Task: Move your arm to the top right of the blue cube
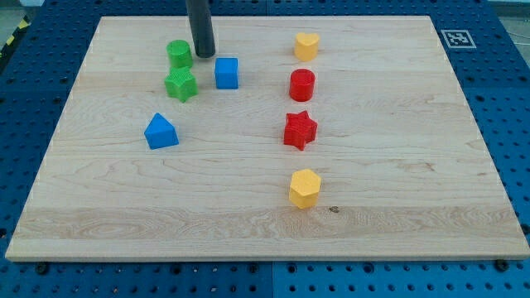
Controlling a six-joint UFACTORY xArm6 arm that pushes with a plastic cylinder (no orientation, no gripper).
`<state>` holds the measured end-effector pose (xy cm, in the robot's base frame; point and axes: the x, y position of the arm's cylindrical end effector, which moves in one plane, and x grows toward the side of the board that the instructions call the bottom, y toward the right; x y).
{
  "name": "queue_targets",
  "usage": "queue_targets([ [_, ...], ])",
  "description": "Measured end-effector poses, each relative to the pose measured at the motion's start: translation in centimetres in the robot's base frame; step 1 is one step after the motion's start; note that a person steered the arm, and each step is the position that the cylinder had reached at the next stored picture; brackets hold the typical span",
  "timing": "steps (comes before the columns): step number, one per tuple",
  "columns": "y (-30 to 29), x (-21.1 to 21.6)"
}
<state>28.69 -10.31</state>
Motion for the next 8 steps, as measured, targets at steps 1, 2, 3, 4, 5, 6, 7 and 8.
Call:
queue_targets([
  [1, 0.0, 0.0],
  [2, 0.0, 0.0],
  [3, 0.7, 0.1],
  [4, 2.0, 0.1],
  [5, 5.6, 0.1],
  [6, 6.1, 0.1],
  [7, 6.1, 1.5],
  [8, 6.1, 2.0],
])
